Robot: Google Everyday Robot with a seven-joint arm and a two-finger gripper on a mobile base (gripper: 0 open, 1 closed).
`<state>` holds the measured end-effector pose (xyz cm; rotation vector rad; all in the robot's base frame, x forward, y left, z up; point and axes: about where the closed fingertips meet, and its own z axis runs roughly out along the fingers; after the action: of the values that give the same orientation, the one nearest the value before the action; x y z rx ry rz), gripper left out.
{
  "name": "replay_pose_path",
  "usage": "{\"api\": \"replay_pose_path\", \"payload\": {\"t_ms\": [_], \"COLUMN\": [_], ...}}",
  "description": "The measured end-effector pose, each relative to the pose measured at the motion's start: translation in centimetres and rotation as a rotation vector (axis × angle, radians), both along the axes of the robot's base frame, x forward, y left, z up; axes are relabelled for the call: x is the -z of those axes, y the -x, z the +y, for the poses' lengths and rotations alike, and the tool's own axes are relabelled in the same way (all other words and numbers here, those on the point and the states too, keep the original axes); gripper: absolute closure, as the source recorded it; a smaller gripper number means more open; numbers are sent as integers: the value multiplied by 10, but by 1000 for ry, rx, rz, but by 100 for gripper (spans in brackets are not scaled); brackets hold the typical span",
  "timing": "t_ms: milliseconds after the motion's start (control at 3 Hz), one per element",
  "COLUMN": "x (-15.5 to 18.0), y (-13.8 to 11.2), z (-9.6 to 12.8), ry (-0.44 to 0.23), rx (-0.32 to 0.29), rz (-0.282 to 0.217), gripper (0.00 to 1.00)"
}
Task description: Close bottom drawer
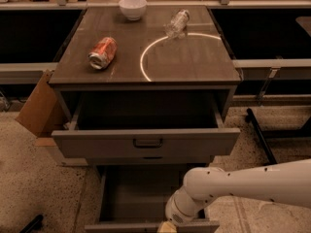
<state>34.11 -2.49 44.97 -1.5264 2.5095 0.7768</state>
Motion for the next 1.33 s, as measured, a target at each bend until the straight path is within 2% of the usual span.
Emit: {"api": "replay_pose_path", "payload": {"t_ms": [333,667,1000,1333], "x": [29,67,105,160], "y": [-1,0,2,-2], "z": [-1,-8,-17,-34], "ry": [53,62,32,-44], "rx": [30,54,84,122], "rz": [-15,-13,18,44], "gripper": [2,24,47,79]}}
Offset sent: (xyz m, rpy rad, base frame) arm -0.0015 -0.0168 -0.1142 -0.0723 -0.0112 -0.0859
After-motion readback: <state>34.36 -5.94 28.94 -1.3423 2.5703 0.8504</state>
